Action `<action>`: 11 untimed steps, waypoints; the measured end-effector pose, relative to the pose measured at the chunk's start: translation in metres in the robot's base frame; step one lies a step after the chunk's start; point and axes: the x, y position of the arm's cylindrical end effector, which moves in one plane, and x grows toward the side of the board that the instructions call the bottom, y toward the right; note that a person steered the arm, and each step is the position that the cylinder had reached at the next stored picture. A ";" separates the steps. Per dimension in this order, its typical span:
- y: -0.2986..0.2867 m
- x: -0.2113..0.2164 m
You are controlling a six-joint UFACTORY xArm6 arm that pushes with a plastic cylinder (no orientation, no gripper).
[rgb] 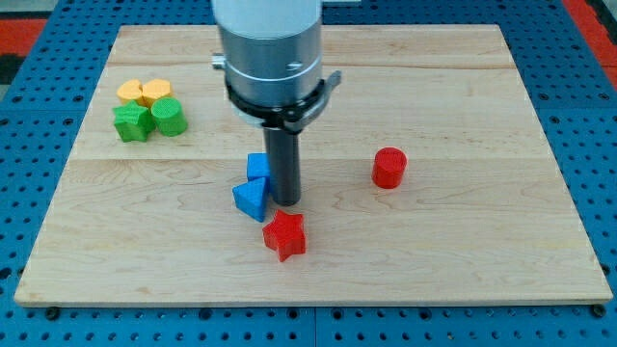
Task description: Push the blue cube towards left
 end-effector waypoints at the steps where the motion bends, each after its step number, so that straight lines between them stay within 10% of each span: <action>1: -0.004 0.000; 5: 0.023 -0.110; 7: 0.045 -0.105; 9: 0.037 -0.014; 11: -0.030 -0.044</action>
